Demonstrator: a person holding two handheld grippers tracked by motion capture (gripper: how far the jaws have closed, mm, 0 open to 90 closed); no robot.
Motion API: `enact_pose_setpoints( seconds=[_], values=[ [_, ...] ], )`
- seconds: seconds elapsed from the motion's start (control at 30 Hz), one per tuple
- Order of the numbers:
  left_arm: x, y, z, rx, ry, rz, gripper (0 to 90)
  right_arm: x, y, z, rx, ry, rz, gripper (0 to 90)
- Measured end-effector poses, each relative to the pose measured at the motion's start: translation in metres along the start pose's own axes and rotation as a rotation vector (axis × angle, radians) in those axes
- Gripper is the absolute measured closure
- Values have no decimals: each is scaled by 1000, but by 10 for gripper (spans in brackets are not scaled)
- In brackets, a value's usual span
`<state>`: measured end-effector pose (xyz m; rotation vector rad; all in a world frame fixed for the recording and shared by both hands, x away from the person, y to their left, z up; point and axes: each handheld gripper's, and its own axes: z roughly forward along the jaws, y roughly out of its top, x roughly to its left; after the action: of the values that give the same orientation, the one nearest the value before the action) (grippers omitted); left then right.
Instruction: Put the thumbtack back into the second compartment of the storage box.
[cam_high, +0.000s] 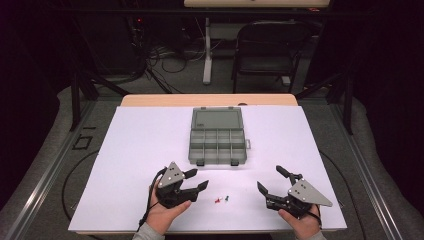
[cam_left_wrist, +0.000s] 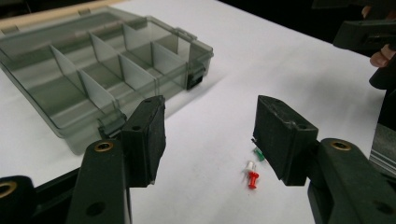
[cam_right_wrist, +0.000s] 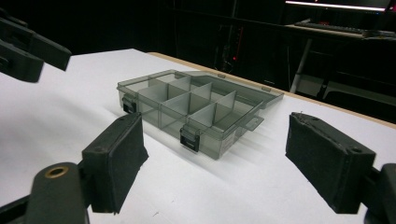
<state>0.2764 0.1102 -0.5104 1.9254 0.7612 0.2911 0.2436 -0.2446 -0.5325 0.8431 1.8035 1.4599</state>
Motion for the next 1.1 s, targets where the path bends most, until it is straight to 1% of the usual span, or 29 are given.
enact_pose_setpoints(
  seconds=[0.03, 0.1, 0.2, 0.23, 0.3, 0.33, 0.37, 0.47, 0.5, 0.53, 0.57, 0.6, 0.63, 0.7, 0.83, 0.87, 0.9, 1.0, 1.1],
  values=[
    [-1, 0, 3, 9, -7, -6, 446, 0, 0, 0, 2, 1, 1, 191],
    [-3, -1, 8, 26, -7, -5, 457, 1, 0, 1, 1, 0, -4, 191],
    [-8, 0, 16, 45, -17, 1, 470, 0, -1, 1, 1, -5, 3, 190],
    [-9, 0, 17, 48, -14, 1, 472, -1, -1, 1, 0, -5, 7, 190],
    [-11, 0, 19, 55, -26, 0, 472, -2, -1, 1, -1, -9, 7, 190],
    [-12, 0, 20, 58, -33, 0, 490, -2, -1, 0, 2, -11, 9, 190],
    [-12, 0, 20, 63, -39, 0, 490, -2, -1, 0, 2, -11, 9, 190],
    [-14, -1, 23, 82, -41, 8, 493, -2, -1, 0, 0, -12, 7, 190],
    [-15, -2, 25, 92, -40, 5, 495, -2, -1, 0, -1, -13, 11, 190],
    [-16, -3, 26, 104, -32, 4, 495, -2, -1, 0, -2, -12, 12, 190],
    [-17, -4, 27, 113, -42, 7, 521, -2, -1, 0, 0, -13, 12, 190],
    [-18, -4, 28, 122, -54, 5, 570, -2, -1, 0, 2, -17, 8, 190],
    [-19, -5, 29, 133, -54, 10, 570, -2, -1, 0, 2, -17, 8, 190],
    [-22, -7, 31, 153, -51, 20, 603, -3, -1, -1, 3, -15, 10, 189],
    [-24, -11, 36, 190, -69, 25, 663, -4, -2, -1, 7, -15, 9, 190],
    [-24, -12, 37, 200, -70, 35, 663, -4, -2, -1, 7, -15, 9, 190],
    [-25, -13, 38, 211, -73, 34, 674, -4, -2, -1, 9, -14, 8, 190],
    [-26, -16, 41, 231, -69, 50, 706, -4, -2, -1, 9, -12, 6, 190],
    [-27, -19, 44, 242, -87, 43, 732, -4, -2, -1, 12, -11, 6, 190]
  ],
)
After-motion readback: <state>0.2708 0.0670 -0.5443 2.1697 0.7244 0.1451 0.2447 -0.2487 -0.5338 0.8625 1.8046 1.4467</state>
